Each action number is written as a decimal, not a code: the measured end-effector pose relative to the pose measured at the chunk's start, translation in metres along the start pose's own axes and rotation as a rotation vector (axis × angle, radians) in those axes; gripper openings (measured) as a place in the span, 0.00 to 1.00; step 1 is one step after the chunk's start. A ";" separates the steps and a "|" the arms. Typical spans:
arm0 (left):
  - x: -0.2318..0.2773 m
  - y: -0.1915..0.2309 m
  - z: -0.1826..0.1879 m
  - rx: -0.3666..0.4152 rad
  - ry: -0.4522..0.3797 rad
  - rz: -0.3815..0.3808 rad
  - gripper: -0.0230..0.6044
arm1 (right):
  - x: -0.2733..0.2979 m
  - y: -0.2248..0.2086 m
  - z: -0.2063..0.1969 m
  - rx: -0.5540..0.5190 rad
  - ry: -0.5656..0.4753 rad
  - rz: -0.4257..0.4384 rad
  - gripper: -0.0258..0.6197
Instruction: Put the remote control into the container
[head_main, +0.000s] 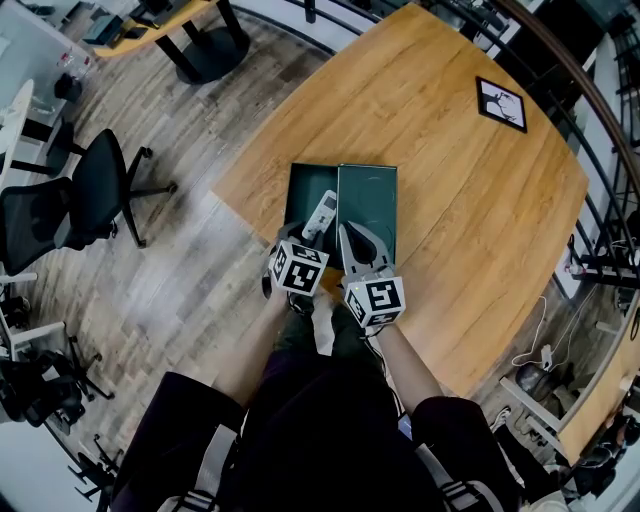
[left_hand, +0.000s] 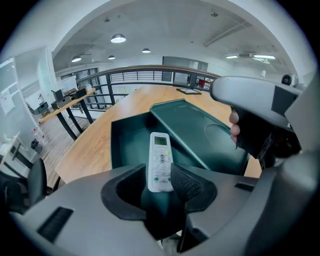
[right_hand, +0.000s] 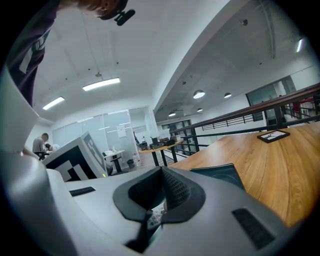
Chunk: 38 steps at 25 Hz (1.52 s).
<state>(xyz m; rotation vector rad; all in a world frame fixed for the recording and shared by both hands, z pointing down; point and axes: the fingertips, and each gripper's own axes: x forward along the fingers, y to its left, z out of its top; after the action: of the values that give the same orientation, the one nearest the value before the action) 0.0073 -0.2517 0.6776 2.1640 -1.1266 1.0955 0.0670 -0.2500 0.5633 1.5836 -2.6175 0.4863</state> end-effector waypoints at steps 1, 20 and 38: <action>-0.003 0.000 0.001 -0.004 -0.012 -0.003 0.26 | 0.000 0.000 0.001 0.000 -0.001 -0.001 0.07; -0.114 0.005 0.110 0.106 -0.614 0.050 0.25 | -0.004 0.013 0.051 -0.057 -0.071 -0.009 0.07; -0.246 0.001 0.192 0.259 -0.969 0.069 0.06 | -0.008 0.049 0.172 -0.185 -0.272 0.003 0.07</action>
<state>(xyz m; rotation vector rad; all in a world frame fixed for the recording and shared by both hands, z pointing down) 0.0050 -0.2716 0.3665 2.9859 -1.4867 0.1409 0.0491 -0.2719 0.3866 1.6902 -2.7568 0.0254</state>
